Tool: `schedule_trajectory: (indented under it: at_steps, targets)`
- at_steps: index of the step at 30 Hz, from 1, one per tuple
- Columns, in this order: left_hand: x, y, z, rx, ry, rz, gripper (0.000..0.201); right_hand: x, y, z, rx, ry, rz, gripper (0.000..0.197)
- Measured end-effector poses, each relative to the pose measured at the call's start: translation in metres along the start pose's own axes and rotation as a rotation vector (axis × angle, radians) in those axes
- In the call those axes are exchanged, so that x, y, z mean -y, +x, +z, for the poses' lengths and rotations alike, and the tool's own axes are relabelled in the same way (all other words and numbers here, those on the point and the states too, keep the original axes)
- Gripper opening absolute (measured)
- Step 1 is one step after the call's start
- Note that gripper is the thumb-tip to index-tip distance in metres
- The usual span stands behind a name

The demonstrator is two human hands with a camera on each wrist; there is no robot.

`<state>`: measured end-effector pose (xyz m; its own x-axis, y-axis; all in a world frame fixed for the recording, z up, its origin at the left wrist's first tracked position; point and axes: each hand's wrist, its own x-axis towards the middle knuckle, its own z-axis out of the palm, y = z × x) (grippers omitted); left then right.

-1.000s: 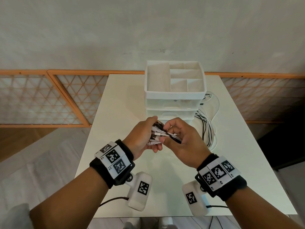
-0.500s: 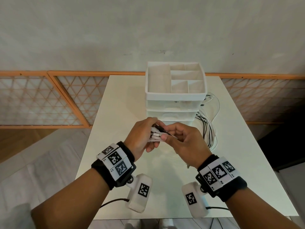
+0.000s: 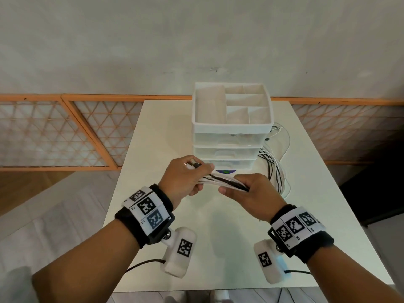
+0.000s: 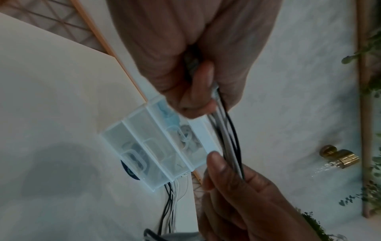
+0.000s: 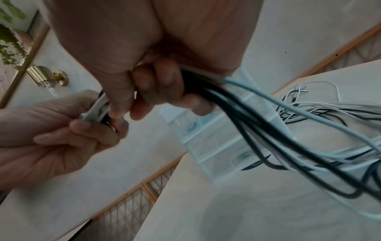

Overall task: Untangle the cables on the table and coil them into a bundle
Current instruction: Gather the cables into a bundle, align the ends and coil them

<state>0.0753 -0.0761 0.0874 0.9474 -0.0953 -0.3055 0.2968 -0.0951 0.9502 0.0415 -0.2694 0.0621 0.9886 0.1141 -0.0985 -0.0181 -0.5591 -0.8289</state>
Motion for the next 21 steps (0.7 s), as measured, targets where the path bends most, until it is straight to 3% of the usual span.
schedule_trajectory:
  at_steps: [2, 3, 5, 6, 8, 10, 12, 14, 19, 21]
  targets:
    - [0.001, 0.005, -0.005, -0.019, 0.164, -0.028, 0.026, 0.000, 0.000, 0.001, 0.002, -0.053, -0.015, 0.048]
    - [0.000, 0.009, -0.008, -0.071, 0.330, 0.021, 0.029, 0.000, 0.000, 0.002, 0.007, -0.079, -0.029, 0.046]
    - [-0.011, 0.008, -0.008, -0.166, 0.576, 0.249, 0.029, 0.005, 0.002, 0.002, 0.029, -0.123, -0.062, 0.041]
    - [-0.018, 0.004, -0.003, -0.151, 0.595, 0.372, 0.028, 0.009, 0.003, 0.003, 0.036, -0.144, -0.081, 0.038]
    - [-0.028, -0.005, 0.015, 0.023, 0.608, 0.493, 0.029, 0.019, 0.007, 0.004, 0.028, -0.184, -0.148, 0.029]
    - [-0.025, -0.011, 0.032, 0.193, 0.727, 0.488, 0.048, 0.030, 0.011, 0.003, -0.016, -0.255, -0.241, 0.014]
    - [-0.013, -0.006, 0.033, 0.176, 0.790, 0.449, 0.069, 0.037, 0.013, -0.001, -0.076, -0.253, -0.246, 0.014]
    - [-0.006, 0.000, 0.025, 0.135, 0.804, 0.417, 0.083, 0.036, 0.013, -0.009, -0.099, -0.095, -0.216, 0.011]
    - [-0.023, -0.001, 0.005, 0.081, 0.714, 0.318, 0.072, 0.023, 0.000, -0.025, -0.002, 0.225, -0.111, 0.030]
    - [-0.026, -0.002, -0.001, 0.129, 0.635, 0.273, 0.066, 0.015, -0.001, -0.029, -0.022, 0.303, -0.105, 0.035]
